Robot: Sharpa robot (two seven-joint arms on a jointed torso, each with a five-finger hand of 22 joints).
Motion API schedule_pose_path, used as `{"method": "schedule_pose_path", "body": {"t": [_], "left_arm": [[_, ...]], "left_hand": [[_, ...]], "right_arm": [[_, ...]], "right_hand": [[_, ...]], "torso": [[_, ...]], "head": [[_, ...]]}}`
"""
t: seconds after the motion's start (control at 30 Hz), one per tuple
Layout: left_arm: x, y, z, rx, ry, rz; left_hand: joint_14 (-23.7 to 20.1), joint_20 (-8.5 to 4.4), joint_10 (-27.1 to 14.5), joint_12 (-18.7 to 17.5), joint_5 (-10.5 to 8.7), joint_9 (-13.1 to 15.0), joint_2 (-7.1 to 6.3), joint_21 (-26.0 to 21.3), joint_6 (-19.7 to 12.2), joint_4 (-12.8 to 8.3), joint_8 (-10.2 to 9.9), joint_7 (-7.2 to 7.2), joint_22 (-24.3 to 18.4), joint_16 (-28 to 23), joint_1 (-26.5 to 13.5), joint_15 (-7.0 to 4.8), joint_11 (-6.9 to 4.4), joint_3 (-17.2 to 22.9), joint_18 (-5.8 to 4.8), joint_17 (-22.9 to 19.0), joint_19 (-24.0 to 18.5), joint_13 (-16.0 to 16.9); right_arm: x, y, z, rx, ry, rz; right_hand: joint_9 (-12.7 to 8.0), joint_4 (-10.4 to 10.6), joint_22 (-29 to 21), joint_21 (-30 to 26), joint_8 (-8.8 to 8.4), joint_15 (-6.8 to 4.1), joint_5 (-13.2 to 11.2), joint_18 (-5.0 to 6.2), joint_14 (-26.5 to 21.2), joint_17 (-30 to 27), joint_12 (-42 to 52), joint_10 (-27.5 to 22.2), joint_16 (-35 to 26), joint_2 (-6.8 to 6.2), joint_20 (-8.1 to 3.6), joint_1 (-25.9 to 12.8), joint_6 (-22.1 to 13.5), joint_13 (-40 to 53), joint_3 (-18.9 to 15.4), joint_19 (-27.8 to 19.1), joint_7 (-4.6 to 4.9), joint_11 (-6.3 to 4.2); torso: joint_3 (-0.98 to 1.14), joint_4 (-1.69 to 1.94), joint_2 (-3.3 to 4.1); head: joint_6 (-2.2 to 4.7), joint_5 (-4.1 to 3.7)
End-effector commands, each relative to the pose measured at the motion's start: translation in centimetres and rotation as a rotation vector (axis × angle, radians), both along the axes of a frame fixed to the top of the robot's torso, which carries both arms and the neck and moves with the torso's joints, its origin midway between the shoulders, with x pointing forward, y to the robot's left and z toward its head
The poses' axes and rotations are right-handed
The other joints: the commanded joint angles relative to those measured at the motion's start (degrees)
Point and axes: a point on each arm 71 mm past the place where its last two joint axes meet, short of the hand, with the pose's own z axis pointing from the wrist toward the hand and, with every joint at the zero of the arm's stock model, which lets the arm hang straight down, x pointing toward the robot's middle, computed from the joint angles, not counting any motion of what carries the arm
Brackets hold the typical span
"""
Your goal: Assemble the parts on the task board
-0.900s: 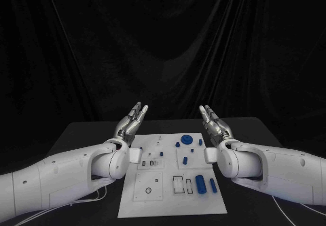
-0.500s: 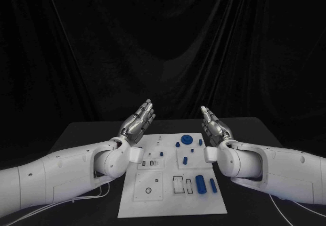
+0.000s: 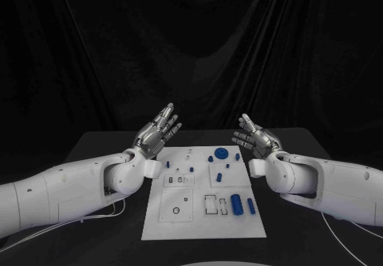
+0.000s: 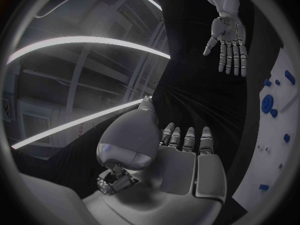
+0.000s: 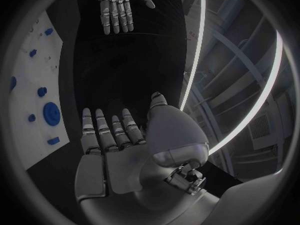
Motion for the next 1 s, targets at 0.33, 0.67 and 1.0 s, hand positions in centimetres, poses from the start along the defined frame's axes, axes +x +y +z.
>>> {"method": "schedule_pose_path", "body": {"t": [0.33, 0.67, 1.0], "left_arm": [[-0.2, 0.9, 0.0, 0.091, -0.070, -0.008], [-0.5, 2.5, 0.2, 0.096, -0.076, -0.002], [-1.4, 3.7, 0.7, 0.133, -0.125, -0.036]], "left_hand": [[0.01, 0.70, 0.83, 0.82, 10.30, 0.24, 0.47, -0.20, 2.43, -0.16, 0.56, 2.10, -0.07, -0.21, 5.88, 1.55, 2.84, 1.75, 0.97, -0.05, 0.00, 0.39], [0.15, 0.32, 1.10, 1.44, 13.16, 0.31, 0.55, -0.20, 2.92, -0.27, 0.61, 2.70, -0.07, 0.18, 8.15, 1.93, 3.49, 2.56, 0.97, 0.12, 0.00, 0.55], [0.28, 1.69, 1.19, 1.80, 13.86, 0.36, 0.34, -0.20, 3.53, -0.26, 0.73, 3.36, -0.07, 0.56, 9.55, 3.92, 4.21, 2.92, 0.79, 0.24, 0.00, 0.60]], "right_arm": [[1.7, 0.3, 2.5, 0.008, -0.038, 0.266], [3.8, 1.0, 5.8, -0.198, 0.066, 0.434], [5.8, 1.9, 9.4, -0.847, -0.079, 0.650]], "right_hand": [[2.00, -13.72, 3.14, 11.67, 6.78, -4.87, 15.20, 1.18, 27.09, 1.54, 13.30, 21.81, 7.09, 1.56, -4.08, 14.30, 14.68, 1.31, 6.52, 28.38, 4.06, 4.97], [1.06, -15.63, 9.77, 24.72, 7.09, -10.35, -1.15, 1.10, 42.56, 4.32, 7.30, 30.63, 15.03, -1.54, -9.49, 16.39, 20.72, 0.68, 8.42, 37.88, 4.32, 1.97], [0.11, -14.22, 16.82, 36.43, 4.15, -13.21, -5.71, 1.03, 55.22, 9.22, 0.80, 40.72, 23.42, -3.33, -12.34, 18.90, 23.98, 0.58, 8.28, 46.67, 3.69, 0.99]], "torso": [[0.01, -0.11, -0.01], [0.02, 0.37, 0.36], [-0.36, 0.56, 2.35]], "head": [[-2.53, 0.37], [-3.65, 0.20], [-4.63, 0.19]]}}
